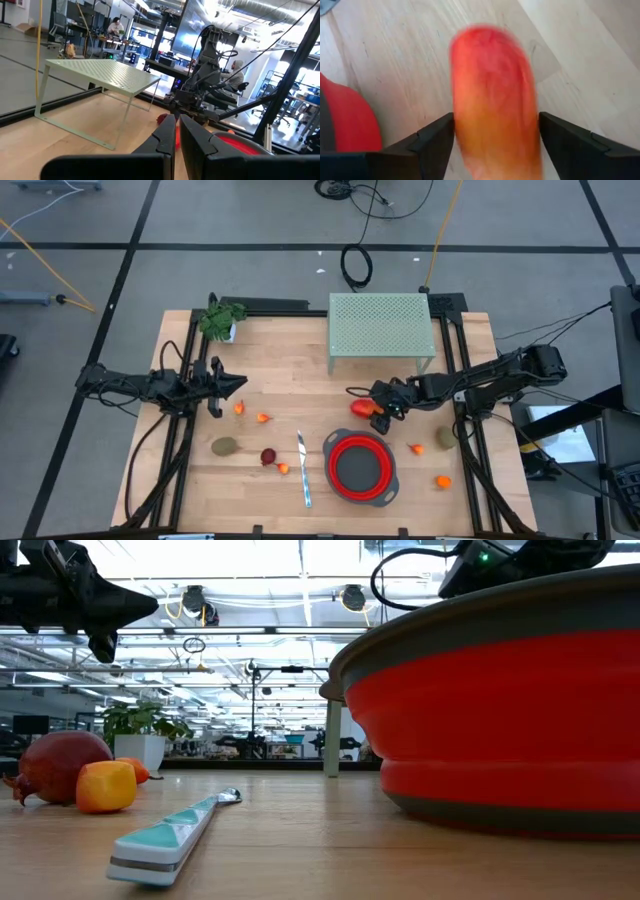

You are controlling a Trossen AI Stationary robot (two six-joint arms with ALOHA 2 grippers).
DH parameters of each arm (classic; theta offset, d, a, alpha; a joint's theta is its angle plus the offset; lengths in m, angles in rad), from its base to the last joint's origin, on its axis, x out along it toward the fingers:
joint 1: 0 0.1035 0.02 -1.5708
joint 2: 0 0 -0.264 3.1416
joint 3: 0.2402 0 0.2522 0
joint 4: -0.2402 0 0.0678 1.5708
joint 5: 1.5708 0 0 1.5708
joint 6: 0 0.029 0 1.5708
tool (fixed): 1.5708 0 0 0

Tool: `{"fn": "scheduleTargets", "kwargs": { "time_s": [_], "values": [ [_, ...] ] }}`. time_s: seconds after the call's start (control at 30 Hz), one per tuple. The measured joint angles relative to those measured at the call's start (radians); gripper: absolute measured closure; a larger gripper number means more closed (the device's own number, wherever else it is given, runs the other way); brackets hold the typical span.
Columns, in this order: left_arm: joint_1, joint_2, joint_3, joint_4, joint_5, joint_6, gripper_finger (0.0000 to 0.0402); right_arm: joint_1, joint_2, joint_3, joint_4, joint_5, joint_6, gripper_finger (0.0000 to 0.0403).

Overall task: Pick & Place Fruit
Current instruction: Put the mango into the red strainer bowl, then put the red strainer bowl on the shelf

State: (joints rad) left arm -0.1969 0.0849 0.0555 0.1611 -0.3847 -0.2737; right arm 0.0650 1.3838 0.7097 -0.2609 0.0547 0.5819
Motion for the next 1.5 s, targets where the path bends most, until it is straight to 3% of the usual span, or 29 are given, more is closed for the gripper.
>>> {"fn": "scheduleTargets", "kwargs": {
  "time_s": [0.43, 0.87, 1.2, 1.5],
  "values": [
    [0.000, 0.000, 0.000, 0.000, 0.000, -0.003, 0.0378, 0.000, -0.017, 0.000, 0.000, 0.025, -0.026, 0.0121],
    [0.000, 0.000, 0.000, 0.000, 0.000, -0.058, 0.0378, 0.033, -0.186, 0.001, 0.002, -0.059, -0.007, 0.0126],
    [0.000, 0.000, 0.000, 0.000, 0.000, -0.057, 0.0378, 0.169, -0.230, 0.001, -0.065, -0.213, 0.182, 0.0142],
    [0.000, 0.000, 0.000, -0.001, 0.000, -0.046, 0.0378, 0.219, -0.230, 0.001, -0.150, -0.214, 0.327, 0.0148]
  ]
}}
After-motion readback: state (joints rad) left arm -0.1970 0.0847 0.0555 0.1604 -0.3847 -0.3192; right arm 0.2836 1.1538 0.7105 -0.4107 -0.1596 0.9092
